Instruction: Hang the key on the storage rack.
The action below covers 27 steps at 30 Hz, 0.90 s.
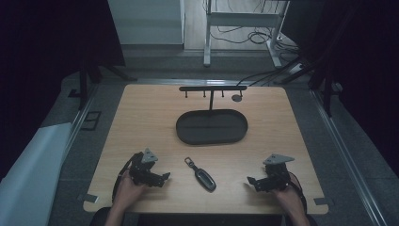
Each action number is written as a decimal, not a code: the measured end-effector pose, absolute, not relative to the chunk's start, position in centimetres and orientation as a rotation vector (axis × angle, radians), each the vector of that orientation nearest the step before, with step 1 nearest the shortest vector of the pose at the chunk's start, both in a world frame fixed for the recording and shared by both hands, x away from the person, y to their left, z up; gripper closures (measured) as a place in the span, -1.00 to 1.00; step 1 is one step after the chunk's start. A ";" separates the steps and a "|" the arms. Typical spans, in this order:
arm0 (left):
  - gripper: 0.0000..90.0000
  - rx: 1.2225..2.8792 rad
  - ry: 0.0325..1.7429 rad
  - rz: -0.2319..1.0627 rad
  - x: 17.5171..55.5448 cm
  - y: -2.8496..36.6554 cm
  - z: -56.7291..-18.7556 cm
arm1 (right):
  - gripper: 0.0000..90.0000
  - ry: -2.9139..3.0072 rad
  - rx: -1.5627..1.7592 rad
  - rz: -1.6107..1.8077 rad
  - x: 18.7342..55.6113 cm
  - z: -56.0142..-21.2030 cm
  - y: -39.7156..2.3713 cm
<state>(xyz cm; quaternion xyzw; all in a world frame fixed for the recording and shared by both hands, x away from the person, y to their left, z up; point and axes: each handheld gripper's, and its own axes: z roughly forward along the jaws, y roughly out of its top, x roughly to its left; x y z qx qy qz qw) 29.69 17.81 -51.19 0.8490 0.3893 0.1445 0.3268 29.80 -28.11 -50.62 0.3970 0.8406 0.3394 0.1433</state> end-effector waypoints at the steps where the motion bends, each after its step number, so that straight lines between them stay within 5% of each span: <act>1: -1.00 2.225 1.019 0.380 29.7 17.8 -51.2 | -1.00 2.423 1.146 0.976 29.8 -50.6 -28.1; 27: -1.00 2.219 1.010 0.390 29.6 17.9 -51.1 | -1.00 2.453 1.128 0.981 29.9 -50.2 -26.8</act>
